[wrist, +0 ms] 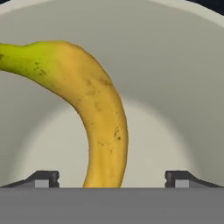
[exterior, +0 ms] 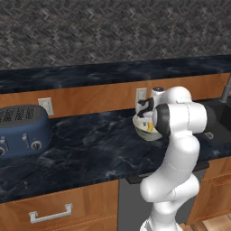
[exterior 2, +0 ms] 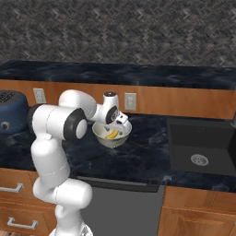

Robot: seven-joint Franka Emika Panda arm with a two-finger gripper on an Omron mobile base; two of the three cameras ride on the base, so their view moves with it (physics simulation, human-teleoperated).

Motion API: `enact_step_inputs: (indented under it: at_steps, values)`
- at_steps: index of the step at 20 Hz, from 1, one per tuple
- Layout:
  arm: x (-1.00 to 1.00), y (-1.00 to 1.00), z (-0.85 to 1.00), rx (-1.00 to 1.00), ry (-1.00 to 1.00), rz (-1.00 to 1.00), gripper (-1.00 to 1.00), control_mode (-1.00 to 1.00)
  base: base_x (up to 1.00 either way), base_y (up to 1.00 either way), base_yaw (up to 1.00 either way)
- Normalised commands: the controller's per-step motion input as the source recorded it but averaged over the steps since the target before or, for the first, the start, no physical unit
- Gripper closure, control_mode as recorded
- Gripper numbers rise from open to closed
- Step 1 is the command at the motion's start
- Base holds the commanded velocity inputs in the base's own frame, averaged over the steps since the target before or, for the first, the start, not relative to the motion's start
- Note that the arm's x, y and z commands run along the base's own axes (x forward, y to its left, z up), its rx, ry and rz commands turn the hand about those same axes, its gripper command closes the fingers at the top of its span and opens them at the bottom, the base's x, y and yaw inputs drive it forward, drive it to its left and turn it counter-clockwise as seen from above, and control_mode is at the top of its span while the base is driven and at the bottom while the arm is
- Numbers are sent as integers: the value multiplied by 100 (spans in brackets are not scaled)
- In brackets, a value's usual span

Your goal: Pick the broccolis from the cabinet and place them in one bowl. Pick the banana from the sink and place it in the other bowl.

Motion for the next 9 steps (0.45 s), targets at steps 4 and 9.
enact_step_inputs:
  at_steps: [4, 9]
  values:
    - [-2, 0, 62, -1, 7, -4, -100, -100, 0, 0, 0]
    - [-9, 0, 69, 0, 4, -4, -100, -100, 0, 0, 0]
